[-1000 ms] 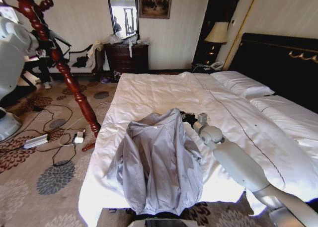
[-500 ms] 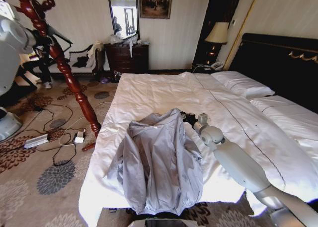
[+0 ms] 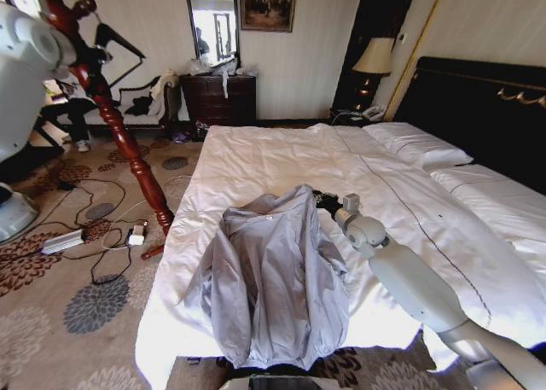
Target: Pick up the clothes from the bed and hang them on the clothes hanger.
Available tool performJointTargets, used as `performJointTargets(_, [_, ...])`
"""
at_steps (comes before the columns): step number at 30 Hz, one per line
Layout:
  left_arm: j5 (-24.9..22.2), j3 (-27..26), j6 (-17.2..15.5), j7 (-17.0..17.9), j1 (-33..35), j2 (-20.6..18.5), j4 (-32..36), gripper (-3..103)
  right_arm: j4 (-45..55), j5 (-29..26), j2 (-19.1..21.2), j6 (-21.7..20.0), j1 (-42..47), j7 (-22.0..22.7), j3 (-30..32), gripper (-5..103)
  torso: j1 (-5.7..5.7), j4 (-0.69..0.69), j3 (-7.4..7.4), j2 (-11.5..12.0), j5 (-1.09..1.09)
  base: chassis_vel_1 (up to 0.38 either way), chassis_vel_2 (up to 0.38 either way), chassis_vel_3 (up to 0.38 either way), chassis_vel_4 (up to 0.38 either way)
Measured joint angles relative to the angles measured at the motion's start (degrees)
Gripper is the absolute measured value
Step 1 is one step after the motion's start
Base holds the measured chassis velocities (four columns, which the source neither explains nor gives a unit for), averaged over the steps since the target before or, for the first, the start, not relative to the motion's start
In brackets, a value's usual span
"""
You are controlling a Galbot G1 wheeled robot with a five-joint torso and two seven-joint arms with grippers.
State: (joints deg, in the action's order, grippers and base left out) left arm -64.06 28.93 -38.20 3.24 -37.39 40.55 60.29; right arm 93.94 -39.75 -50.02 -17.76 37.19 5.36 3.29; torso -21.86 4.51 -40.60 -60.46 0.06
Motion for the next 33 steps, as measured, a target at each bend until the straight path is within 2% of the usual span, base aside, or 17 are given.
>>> performJointTargets(2, [-0.6, 0.0, -0.2, 0.2, 0.7, -1.2, 2.7, 16, 0.0, 0.0, 0.0, 0.0, 0.1, 0.1, 0.1, 0, -0.01, 0.01, 0.00, 0.0, -0.03, 0.000, 0.000, 0.000, 0.000])
performJointTargets(3, [-1.0, -0.1, -0.3, 0.2, 1.2, -1.8, 4.1, 16, 0.0, 0.0, -0.1, 0.0, 0.2, 0.1, 0.2, 0, -0.02, -0.05, -0.01, 0.0, -0.05, 0.000, 0.000, 0.000, 0.000])
performJointTargets(6, [-1.6, -0.3, -0.3, 0.2, 2.5, -3.2, 6.8, 16, 0.0, 0.0, -0.2, -0.1, 0.3, 0.1, 0.7, 0, -0.02, -0.09, -0.01, 0.0, -0.07, 0.000, 0.000, 0.000, 0.000])
performJointTargets(8, [-2.0, -0.7, -0.3, -0.2, 4.0, -4.4, 9.4, 16, -0.1, 0.0, -0.2, -0.1, 0.5, 0.3, 1.0, 0, 0.00, -0.06, 0.00, 0.0, -0.06, 0.000, 0.000, 0.000, 0.000])
performJointTargets(12, [-3.6, -2.9, 0.7, -2.1, 12.0, -9.3, 18.8, 16, -0.1, -0.1, 0.4, -0.1, 1.2, 0.4, 1.9, 0, -0.02, -0.01, -0.01, 0.0, -0.06, 0.000, 0.000, 0.000, 0.000])
performJointTargets(13, [-3.6, -2.9, 0.7, -2.1, 12.0, -9.3, 18.8, 16, -0.1, -0.1, 0.4, -0.1, 1.2, 0.4, 1.9, 0, -0.02, -0.01, -0.01, 0.0, -0.06, 0.000, 0.000, 0.000, 0.000])
performJointTargets(16, [-2.6, -6.4, 3.0, -6.2, 20.9, -13.9, 24.8, 16, -0.2, -0.1, 0.6, 0.0, 1.5, 0.4, 2.3, 0, -0.01, -0.01, -0.02, 0.0, -0.10, 0.000, 0.000, 0.000, 0.000])
performJointTargets(19, [-6.7, -17.1, 4.3, -9.3, 34.4, -20.4, 32.8, 16, -0.2, 0.0, 0.0, 0.0, 1.4, 0.7, 2.1, 0, -0.01, -0.07, -0.01, 0.0, -0.10, 0.000, 0.000, 0.000, 0.000])
performJointTargets(20, [-6.7, -17.1, 4.3, -9.3, 34.4, -20.4, 32.8, 16, -0.2, 0.0, 0.0, 0.0, 1.4, 0.7, 2.1, 0, -0.01, -0.07, -0.01, 0.0, -0.10, 0.000, 0.000, 0.000, 0.000])
performJointTargets(23, [-7.5, -19.6, 8.3, -13.1, 41.3, -25.5, 37.9, 16, -0.3, 0.2, -0.4, 0.0, 0.9, 0.7, 1.4, 0, 0.01, -0.13, 0.00, 0.0, -0.06, 0.000, 0.000, 0.000, 0.000])
performJointTargets(24, [-7.5, -19.6, 8.3, -13.1, 41.3, -25.5, 37.9, 16, -0.3, 0.2, -0.4, 0.0, 0.9, 0.7, 1.4, 0, 0.01, -0.13, 0.00, 0.0, -0.06, 0.000, 0.000, 0.000, 0.000])
performJointTargets(27, [-6.7, -20.0, 14.0, -19.0, 46.5, -29.2, 42.7, 16, -0.3, 0.3, -0.2, 0.0, 0.9, 0.7, 1.2, 0, 0.00, -0.01, -0.01, 0.0, -0.05, 0.000, 0.000, 0.000, 0.000])
performJointTargets(28, [-6.5, -20.4, 15.2, -20.5, 48.0, -29.8, 43.6, 16, -0.2, 0.3, -0.2, 0.0, 0.9, 0.7, 1.2, 0, 0.00, 0.00, 0.00, 0.0, -0.05, 0.000, 0.000, 0.000, 0.000])
performJointTargets(29, [-6.5, -20.4, 15.2, -20.5, 48.0, -29.8, 43.6, 16, -0.2, 0.3, -0.2, 0.0, 0.9, 0.7, 1.2, 0, 0.00, 0.00, 0.00, 0.0, -0.05, 0.000, 0.000, 0.000, 0.000])
performJointTargets(30, [-5.9, -21.0, 16.7, -22.4, 49.9, -30.1, 44.4, 16, 0.0, 0.3, -0.2, 0.0, 0.9, 0.7, 1.2, 0, 0.00, 0.00, 0.00, 0.0, -0.04, 0.000, 0.000, 0.000, 0.000])
performJointTargets(32, [-4.8, -24.3, 18.5, -25.1, 54.7, -30.5, 45.3, 16, 0.1, 0.3, -0.4, 0.0, 0.9, 0.8, 1.3, 0, -0.01, -0.02, -0.01, 0.0, -0.07, 0.000, 0.000, 0.000, 0.000])
performJointTargets(33, [-4.8, -24.3, 18.5, -25.1, 54.7, -30.5, 45.3, 16, 0.1, 0.3, -0.4, 0.0, 0.9, 0.8, 1.3, 0, -0.01, -0.02, -0.01, 0.0, -0.07, 0.000, 0.000, 0.000, 0.000])
